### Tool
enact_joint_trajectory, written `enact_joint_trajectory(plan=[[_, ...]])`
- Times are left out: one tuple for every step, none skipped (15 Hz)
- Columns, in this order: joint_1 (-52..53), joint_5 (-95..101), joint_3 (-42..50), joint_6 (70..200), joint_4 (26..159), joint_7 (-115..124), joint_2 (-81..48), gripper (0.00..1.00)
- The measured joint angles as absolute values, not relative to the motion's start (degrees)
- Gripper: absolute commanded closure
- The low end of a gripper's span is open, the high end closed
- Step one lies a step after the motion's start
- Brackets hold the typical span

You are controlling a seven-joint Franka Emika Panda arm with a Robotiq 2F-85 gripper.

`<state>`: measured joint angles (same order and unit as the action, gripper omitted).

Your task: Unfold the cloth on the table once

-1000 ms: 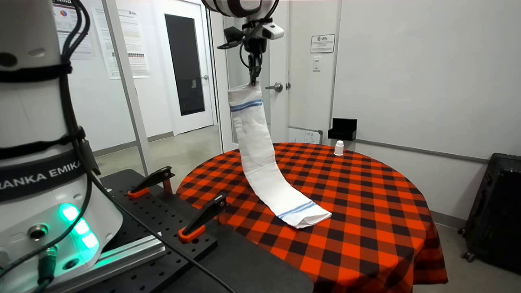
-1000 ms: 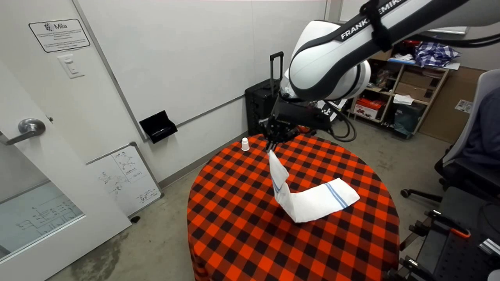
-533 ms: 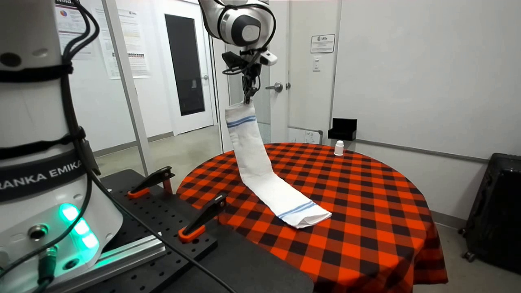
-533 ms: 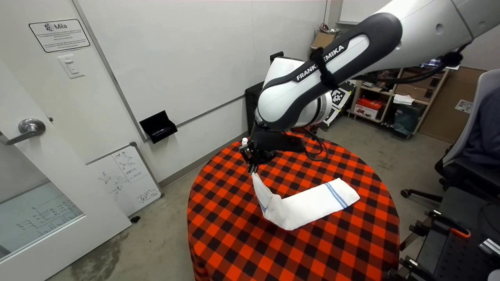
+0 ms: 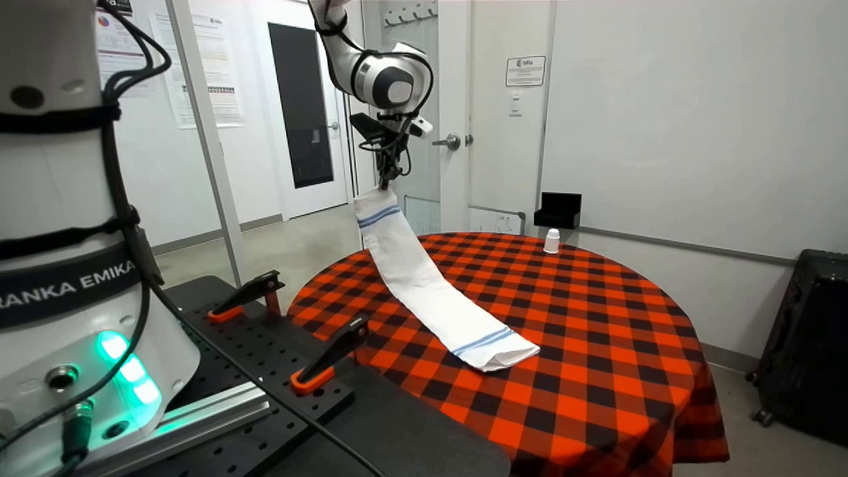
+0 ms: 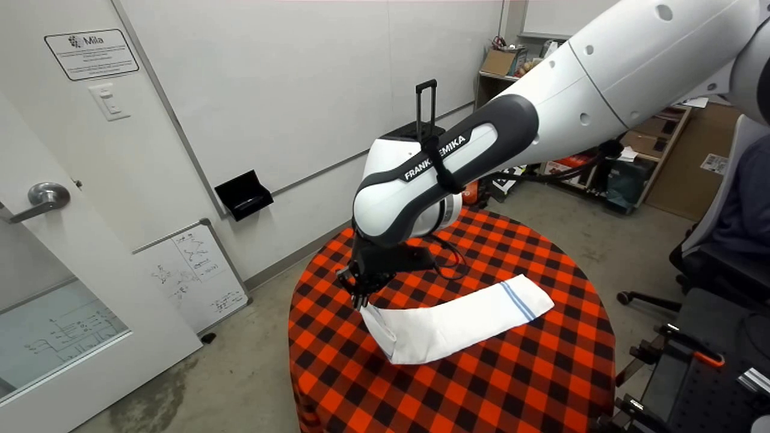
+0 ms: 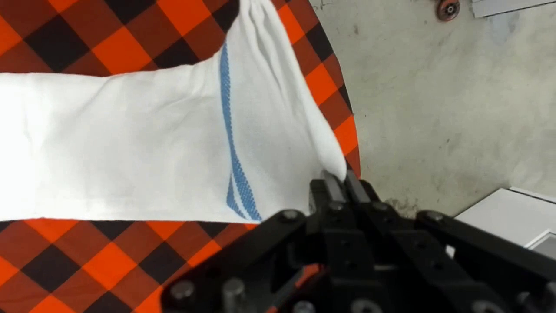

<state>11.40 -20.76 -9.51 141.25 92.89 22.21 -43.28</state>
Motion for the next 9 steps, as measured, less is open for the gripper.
enact_joint_trajectory(plan=[[11.8,-20.5,-9.6,140.6,91.5,22.1,-44.5,0.70],[12.2,-20.3,-9.6,140.2,90.1,22.1,-45.7,0.63],[12.5,-20.0,-9.6,140.0,88.9,22.1,-46.7,0.56],[12.8,-19.8,-9.6,139.9,87.8,22.1,-47.6,0.49],[13.0,-19.6,-9.7,139.9,86.7,22.0,-48.4,0.41],[13.3,-19.6,-9.7,139.9,85.8,21.6,-49.0,0.34],[13.5,-19.6,-9.8,139.9,84.9,21.2,-49.5,0.26],[13.6,-19.6,-9.9,139.9,84.2,20.8,-49.8,0.19],[13.7,-19.6,-10.0,140.0,83.6,20.4,-50.0,0.13]])
